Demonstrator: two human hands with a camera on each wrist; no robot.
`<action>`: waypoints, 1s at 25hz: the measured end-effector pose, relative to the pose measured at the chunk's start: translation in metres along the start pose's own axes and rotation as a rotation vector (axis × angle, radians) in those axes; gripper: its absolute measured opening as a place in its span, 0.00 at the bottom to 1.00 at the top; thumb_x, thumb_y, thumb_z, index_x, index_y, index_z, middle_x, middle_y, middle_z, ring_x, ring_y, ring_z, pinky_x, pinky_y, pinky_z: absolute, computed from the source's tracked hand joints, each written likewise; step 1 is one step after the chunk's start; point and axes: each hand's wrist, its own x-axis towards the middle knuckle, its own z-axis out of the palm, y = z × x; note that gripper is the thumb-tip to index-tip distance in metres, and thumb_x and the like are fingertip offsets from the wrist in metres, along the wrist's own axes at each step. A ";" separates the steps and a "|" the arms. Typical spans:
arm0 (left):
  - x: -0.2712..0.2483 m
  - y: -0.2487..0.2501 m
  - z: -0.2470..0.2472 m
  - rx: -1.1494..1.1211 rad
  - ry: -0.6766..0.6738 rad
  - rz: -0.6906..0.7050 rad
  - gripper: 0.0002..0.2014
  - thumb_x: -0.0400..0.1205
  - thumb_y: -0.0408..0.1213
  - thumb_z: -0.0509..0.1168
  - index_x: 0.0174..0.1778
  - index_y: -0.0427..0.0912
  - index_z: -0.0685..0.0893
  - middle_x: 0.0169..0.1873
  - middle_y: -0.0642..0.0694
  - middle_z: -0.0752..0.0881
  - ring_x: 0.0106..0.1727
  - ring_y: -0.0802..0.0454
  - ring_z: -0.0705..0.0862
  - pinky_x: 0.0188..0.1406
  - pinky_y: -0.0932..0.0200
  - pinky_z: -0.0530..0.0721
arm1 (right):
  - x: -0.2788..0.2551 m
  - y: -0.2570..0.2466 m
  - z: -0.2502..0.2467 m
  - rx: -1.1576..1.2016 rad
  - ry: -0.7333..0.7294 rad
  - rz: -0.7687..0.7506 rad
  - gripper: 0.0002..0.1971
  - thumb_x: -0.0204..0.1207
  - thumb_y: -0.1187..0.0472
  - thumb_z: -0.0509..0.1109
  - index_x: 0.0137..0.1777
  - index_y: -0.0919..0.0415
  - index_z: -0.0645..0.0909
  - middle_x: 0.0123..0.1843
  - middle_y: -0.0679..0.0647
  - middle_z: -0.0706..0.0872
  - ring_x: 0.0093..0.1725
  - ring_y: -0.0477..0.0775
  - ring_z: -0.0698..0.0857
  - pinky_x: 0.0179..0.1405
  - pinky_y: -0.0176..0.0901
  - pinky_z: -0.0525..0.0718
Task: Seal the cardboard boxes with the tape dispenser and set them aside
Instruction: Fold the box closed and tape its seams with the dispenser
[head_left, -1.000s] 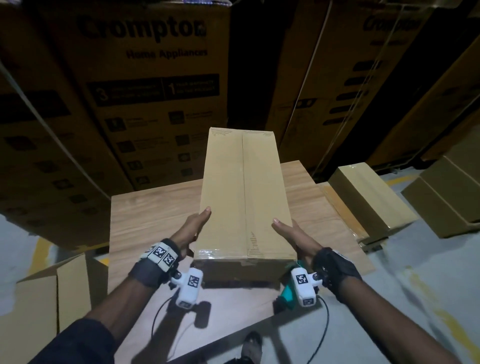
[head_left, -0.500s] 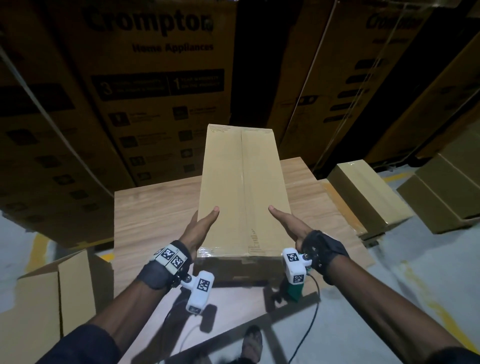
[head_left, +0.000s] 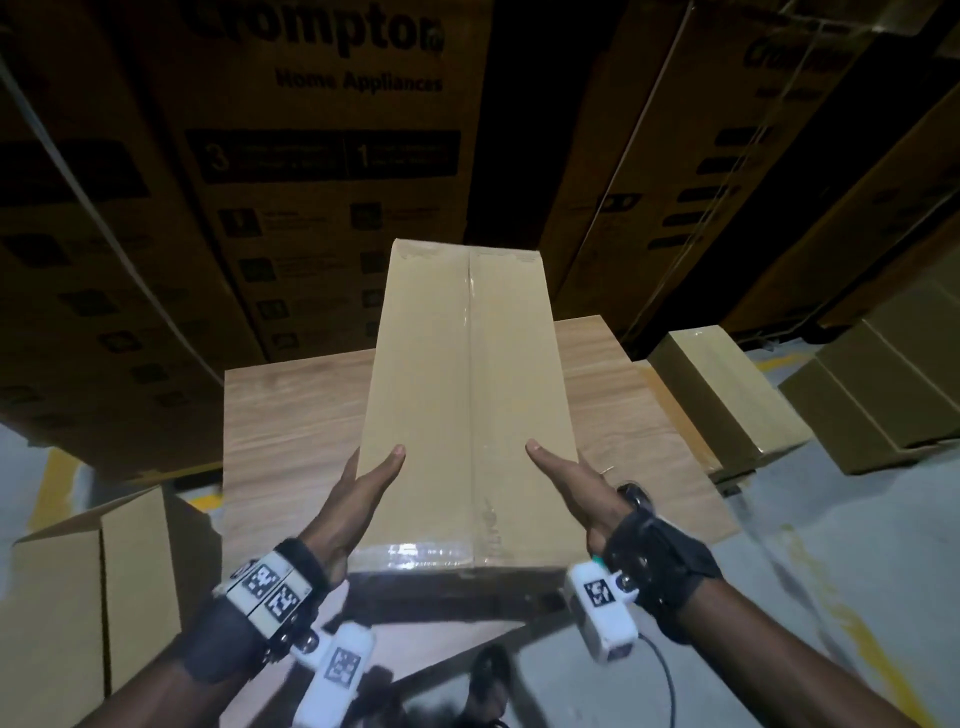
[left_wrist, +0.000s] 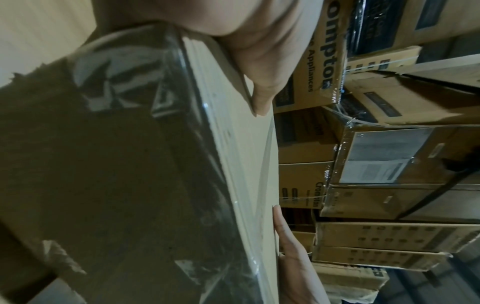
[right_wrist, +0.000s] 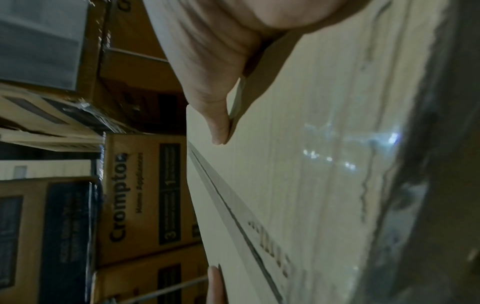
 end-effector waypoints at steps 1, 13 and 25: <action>-0.009 -0.007 -0.005 0.013 0.010 -0.033 0.36 0.83 0.64 0.67 0.86 0.62 0.65 0.73 0.64 0.74 0.76 0.58 0.70 0.78 0.49 0.62 | -0.001 0.015 0.003 -0.031 0.008 0.020 0.53 0.61 0.30 0.84 0.84 0.49 0.69 0.77 0.39 0.80 0.74 0.38 0.78 0.78 0.38 0.69; 0.002 0.031 -0.042 -0.001 -0.090 -0.381 0.34 0.74 0.68 0.71 0.70 0.52 0.80 0.67 0.40 0.82 0.68 0.35 0.79 0.72 0.18 0.69 | 0.019 -0.001 0.024 -0.008 0.084 0.051 0.54 0.61 0.37 0.88 0.82 0.43 0.59 0.73 0.49 0.82 0.68 0.48 0.84 0.75 0.48 0.72; 0.062 0.080 -0.007 0.110 -0.009 -0.197 0.34 0.91 0.61 0.52 0.90 0.47 0.59 0.89 0.46 0.58 0.90 0.41 0.56 0.87 0.34 0.48 | 0.051 -0.074 0.045 -0.222 -0.063 0.139 0.39 0.87 0.40 0.62 0.90 0.59 0.54 0.92 0.53 0.53 0.91 0.55 0.50 0.87 0.52 0.49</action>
